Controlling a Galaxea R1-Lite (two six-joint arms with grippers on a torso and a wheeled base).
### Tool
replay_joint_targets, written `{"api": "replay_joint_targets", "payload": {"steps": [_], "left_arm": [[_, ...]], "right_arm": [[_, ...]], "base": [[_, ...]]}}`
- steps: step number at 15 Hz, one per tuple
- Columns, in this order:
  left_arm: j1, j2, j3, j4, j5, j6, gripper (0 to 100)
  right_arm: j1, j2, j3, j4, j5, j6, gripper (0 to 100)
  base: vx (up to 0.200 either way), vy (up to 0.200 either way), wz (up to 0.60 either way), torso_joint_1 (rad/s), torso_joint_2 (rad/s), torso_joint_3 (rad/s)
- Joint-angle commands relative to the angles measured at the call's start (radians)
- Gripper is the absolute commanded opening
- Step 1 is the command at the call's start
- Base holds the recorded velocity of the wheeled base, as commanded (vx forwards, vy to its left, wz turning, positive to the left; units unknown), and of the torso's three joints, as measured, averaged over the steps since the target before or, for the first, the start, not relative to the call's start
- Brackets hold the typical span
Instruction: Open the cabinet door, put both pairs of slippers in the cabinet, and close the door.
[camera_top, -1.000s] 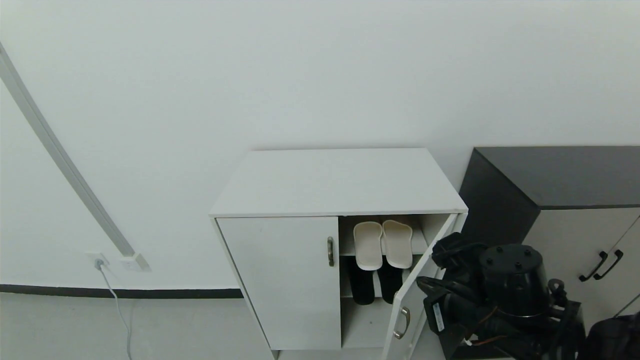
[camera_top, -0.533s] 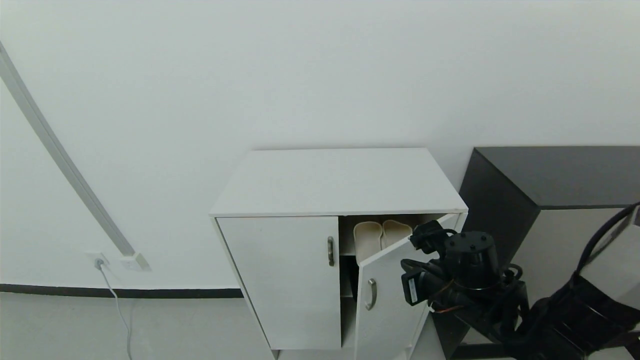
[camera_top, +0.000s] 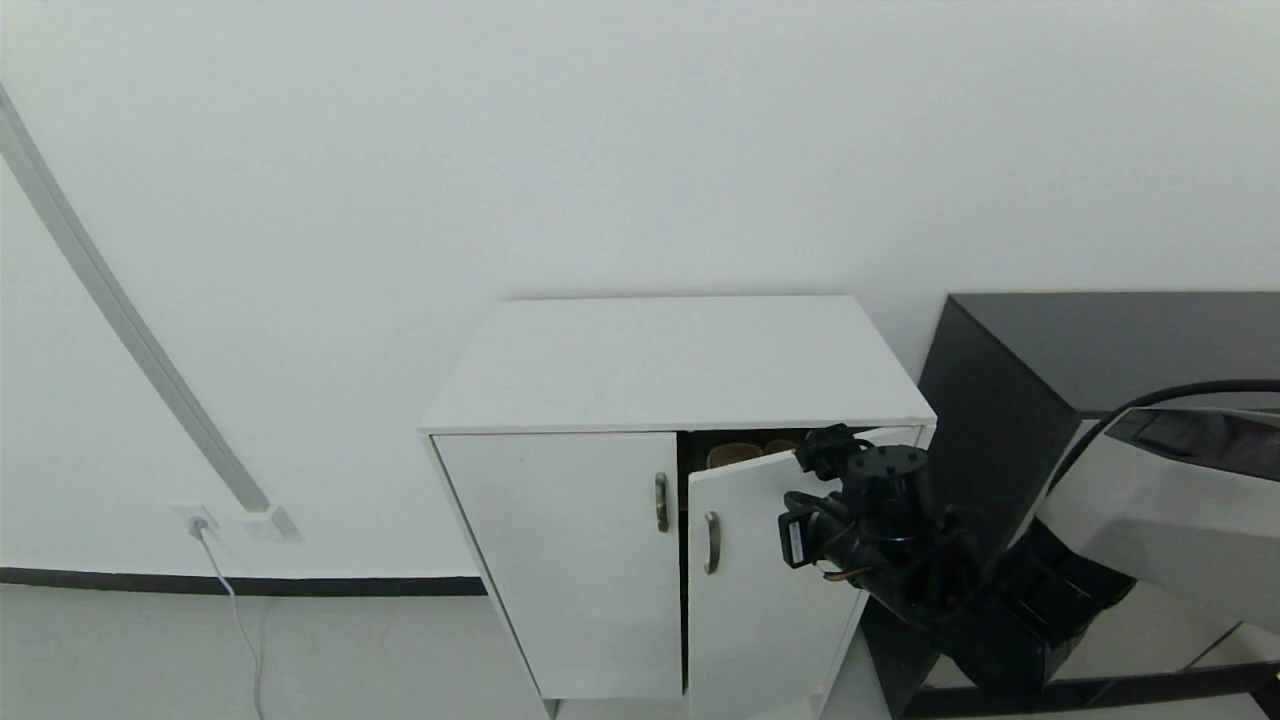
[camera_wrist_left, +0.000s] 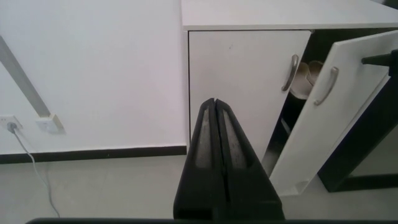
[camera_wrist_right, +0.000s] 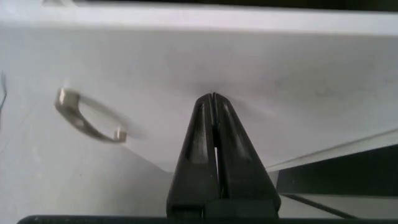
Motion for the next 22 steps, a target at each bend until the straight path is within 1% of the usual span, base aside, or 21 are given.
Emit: {"api": "replay_joint_targets", "payload": {"steps": [1,2,6,15,22], "left_arm": [[0.001,0.0,0.0,0.0,0.0,0.0,0],[0.001,0.0,0.0,0.0,0.002,0.0,0],[0.001,0.0,0.0,0.0,0.002,0.0,0],[0.001,0.0,0.0,0.0,0.0,0.001,0],[0.001,0.0,0.0,0.0,0.0,0.0,0]], "right_arm": [[-0.005,0.028,-0.019,-0.001,0.0,0.0,0],[-0.019,0.059,-0.079,0.0,-0.002,-0.002,0],[-0.026,0.09,-0.131,0.0,-0.002,-0.005,0],[-0.051,0.116,-0.182,0.0,-0.006,-0.007,0],[-0.048,0.125,-0.183,-0.001,-0.006,-0.005,0]], "base": [[0.0,0.0,0.0,0.0,0.0,0.0],[0.0,0.0,0.0,0.0,0.0,0.0],[0.0,0.0,0.0,0.0,0.0,0.0],[0.0,0.0,0.0,0.0,0.0,0.0],[0.0,0.0,0.0,0.0,0.0,0.0]]}}
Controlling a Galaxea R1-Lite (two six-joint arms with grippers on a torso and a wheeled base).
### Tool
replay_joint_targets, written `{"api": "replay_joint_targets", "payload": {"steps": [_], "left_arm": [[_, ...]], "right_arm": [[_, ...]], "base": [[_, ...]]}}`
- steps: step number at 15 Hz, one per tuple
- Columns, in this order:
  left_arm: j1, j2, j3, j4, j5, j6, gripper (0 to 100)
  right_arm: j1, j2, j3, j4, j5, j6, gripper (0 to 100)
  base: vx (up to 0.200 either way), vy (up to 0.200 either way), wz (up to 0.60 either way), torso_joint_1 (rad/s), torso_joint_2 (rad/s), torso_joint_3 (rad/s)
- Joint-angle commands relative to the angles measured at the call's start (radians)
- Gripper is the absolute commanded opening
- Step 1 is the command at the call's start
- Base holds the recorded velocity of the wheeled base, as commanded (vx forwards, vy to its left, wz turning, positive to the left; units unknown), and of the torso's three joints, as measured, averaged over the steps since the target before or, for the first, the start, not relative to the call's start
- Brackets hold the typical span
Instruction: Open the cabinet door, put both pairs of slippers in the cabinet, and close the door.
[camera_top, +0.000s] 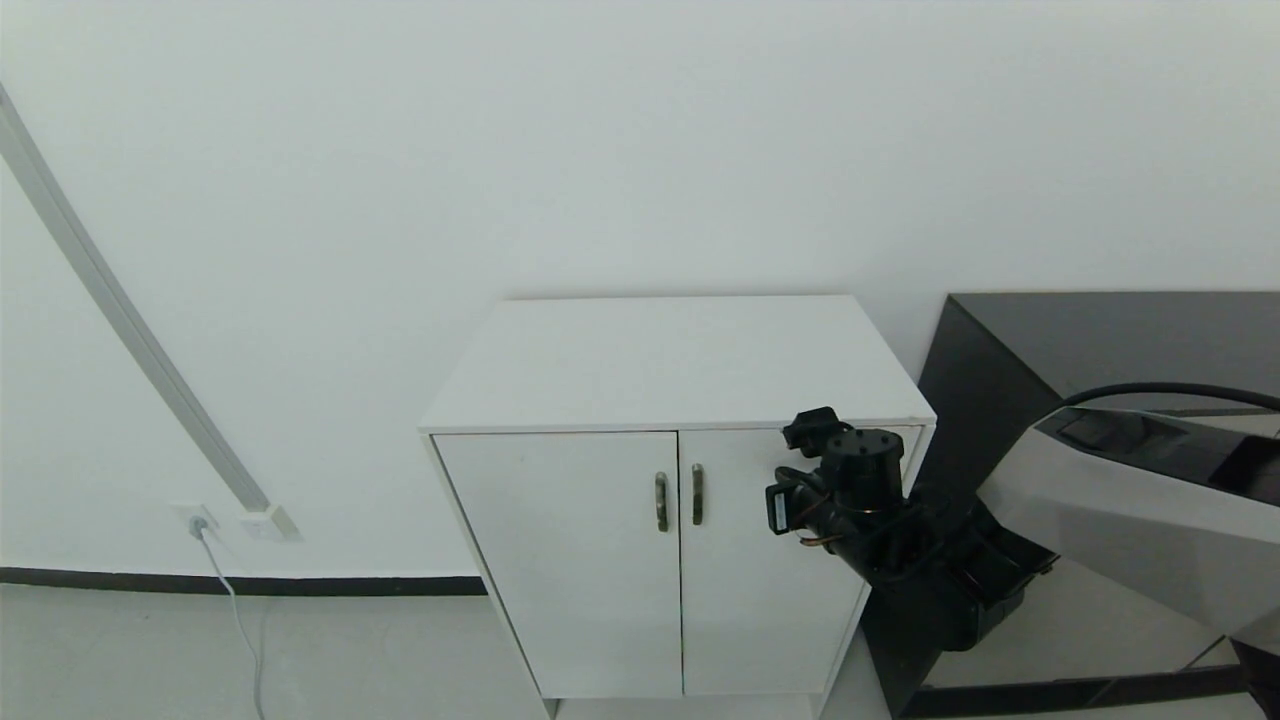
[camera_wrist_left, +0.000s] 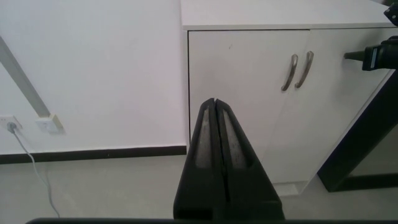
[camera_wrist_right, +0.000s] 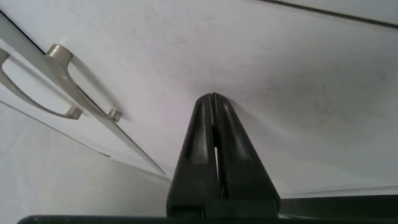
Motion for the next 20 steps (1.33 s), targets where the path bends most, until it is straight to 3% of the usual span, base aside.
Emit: {"api": "replay_joint_targets", "payload": {"steps": [1,8,10,16,20], "left_arm": [[0.0,0.0,0.0,0.0,0.0,-0.001,0],[0.0,0.0,0.0,0.0,0.001,-0.002,0],[0.0,0.0,0.0,0.0,0.001,-0.002,0],[0.0,0.0,0.0,0.0,0.001,-0.002,0],[0.0,0.0,0.0,0.0,0.001,-0.002,0]], "right_arm": [[0.013,-0.014,0.008,-0.001,-0.025,0.0,0],[0.036,-0.183,0.218,-0.061,-0.071,-0.001,0],[0.029,-0.237,0.298,-0.084,-0.133,0.0,0],[-0.053,-0.402,0.512,-0.125,-0.263,0.002,0],[-0.126,-0.534,0.658,-0.123,-0.284,0.0,0]], "base": [[0.0,0.0,0.0,0.0,0.0,0.0],[0.0,0.0,0.0,0.0,0.0,0.0],[0.0,0.0,0.0,0.0,0.0,0.0],[0.0,0.0,0.0,0.0,0.0,0.0],[0.0,0.0,0.0,0.0,0.0,0.0]]}}
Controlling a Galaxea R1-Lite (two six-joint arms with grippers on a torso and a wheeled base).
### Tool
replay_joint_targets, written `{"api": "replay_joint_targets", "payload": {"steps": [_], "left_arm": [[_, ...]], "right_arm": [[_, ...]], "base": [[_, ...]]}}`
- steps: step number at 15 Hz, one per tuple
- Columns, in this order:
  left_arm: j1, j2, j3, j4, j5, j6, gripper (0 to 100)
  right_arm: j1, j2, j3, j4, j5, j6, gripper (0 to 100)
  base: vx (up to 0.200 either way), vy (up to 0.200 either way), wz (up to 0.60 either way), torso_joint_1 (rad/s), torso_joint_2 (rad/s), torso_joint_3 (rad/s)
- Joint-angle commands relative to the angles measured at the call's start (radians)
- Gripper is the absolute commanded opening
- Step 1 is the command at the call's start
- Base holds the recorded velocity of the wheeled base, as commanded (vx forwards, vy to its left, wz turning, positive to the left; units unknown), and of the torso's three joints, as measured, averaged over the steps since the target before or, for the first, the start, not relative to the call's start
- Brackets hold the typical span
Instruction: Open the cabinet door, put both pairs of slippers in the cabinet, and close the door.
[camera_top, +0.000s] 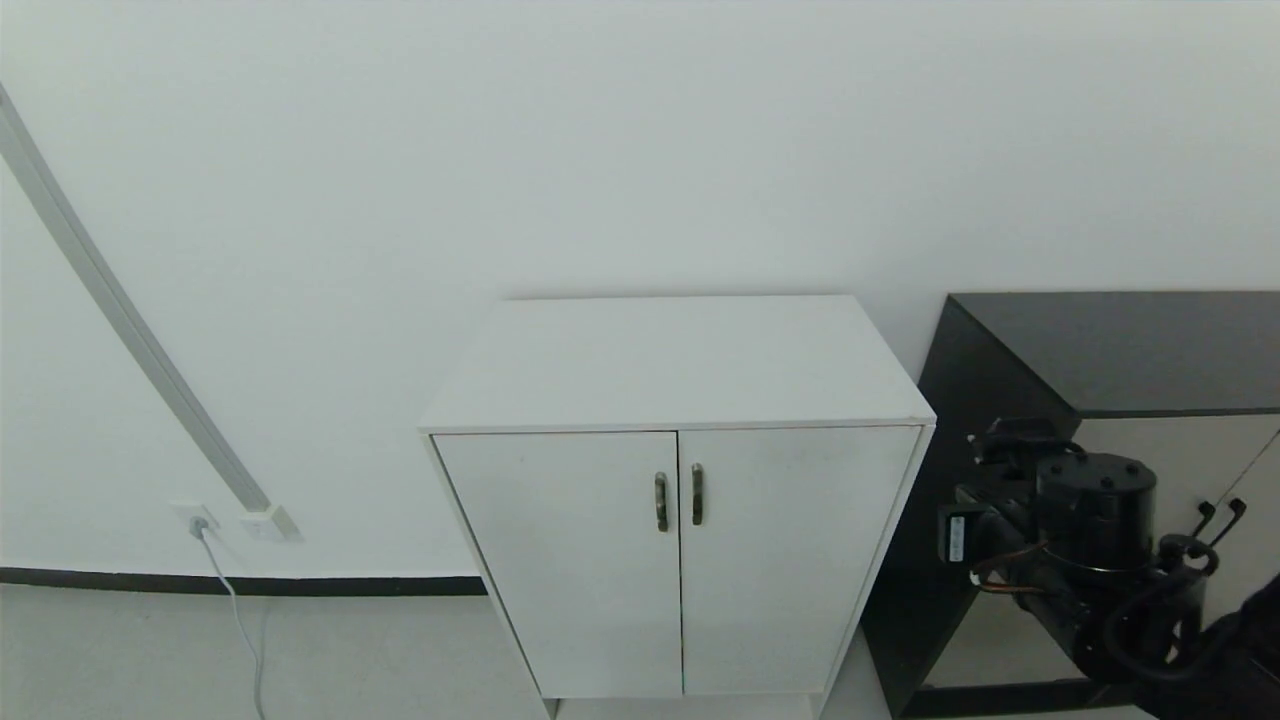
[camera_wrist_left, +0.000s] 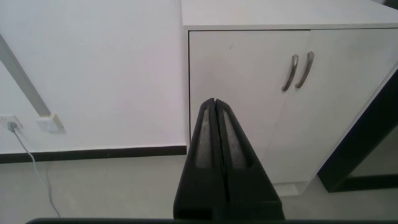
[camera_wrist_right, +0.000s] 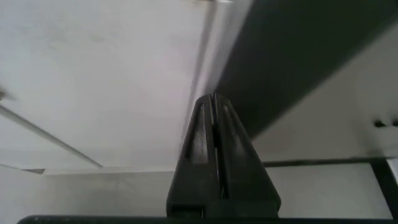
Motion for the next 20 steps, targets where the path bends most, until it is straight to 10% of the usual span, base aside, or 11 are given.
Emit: {"api": "replay_joint_targets", "payload": {"steps": [1,10,20], "left_arm": [[0.0,0.0,0.0,0.0,0.0,0.0,0],[0.0,0.0,0.0,0.0,-0.002,0.0,0],[0.0,0.0,0.0,0.0,-0.002,-0.002,0]], "right_arm": [[-0.042,-0.095,0.071,0.001,0.0,-0.001,0],[-0.258,-0.434,0.401,0.004,0.055,-0.025,0],[-0.292,-0.916,0.404,0.51,0.437,-0.056,0]], "base": [[0.0,0.0,0.0,0.0,0.0,0.0],[0.0,0.0,0.0,0.0,0.0,0.0],[0.0,0.0,0.0,0.0,0.0,0.0]]}}
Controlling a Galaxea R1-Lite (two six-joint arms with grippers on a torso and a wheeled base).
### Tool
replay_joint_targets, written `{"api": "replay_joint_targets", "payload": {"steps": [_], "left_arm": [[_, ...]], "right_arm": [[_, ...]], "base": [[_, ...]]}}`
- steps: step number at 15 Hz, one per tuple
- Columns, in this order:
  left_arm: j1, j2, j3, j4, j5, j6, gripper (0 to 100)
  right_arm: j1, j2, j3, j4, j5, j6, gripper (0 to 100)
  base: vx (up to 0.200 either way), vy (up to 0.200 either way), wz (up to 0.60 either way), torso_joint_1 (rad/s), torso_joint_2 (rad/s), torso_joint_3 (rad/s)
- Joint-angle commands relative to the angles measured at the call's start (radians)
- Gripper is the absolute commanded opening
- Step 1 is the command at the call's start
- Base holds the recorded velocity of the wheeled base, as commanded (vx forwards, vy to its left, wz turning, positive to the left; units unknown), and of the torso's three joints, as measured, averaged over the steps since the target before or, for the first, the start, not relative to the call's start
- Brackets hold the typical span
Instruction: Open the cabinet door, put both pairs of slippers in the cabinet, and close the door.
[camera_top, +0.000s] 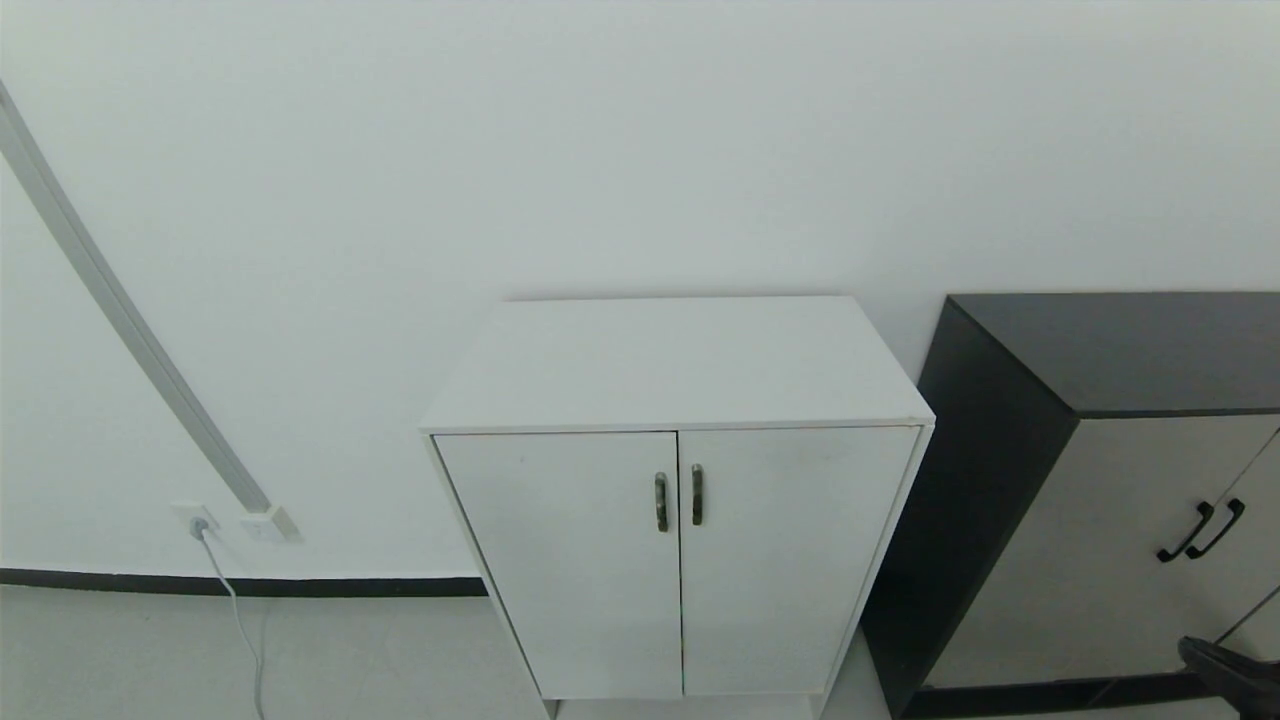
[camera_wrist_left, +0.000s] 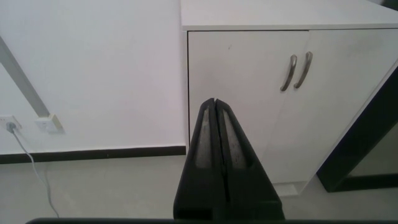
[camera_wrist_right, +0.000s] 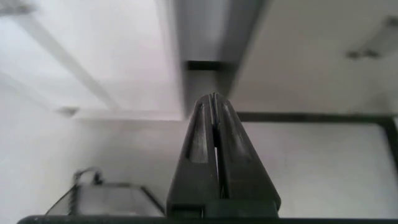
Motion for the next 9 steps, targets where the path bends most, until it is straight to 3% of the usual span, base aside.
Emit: {"api": "replay_joint_targets", "payload": {"steps": [1,6,9], "left_arm": [[0.001,0.0,0.0,0.0,0.0,0.0,0],[-0.001,0.0,0.0,0.0,0.0,-0.003,0],[0.001,0.0,0.0,0.0,0.0,-0.005,0]], "right_arm": [[0.002,-0.087,0.0,0.044,0.048,-0.014,0],[0.008,-0.219,0.0,0.347,0.155,-0.058,0],[0.009,-0.314,0.0,0.459,0.178,-0.063,0]], "base": [[0.0,0.0,0.0,0.0,0.0,0.0],[0.0,0.0,0.0,0.0,0.0,0.0],[0.0,0.0,0.0,0.0,0.0,0.0]]}}
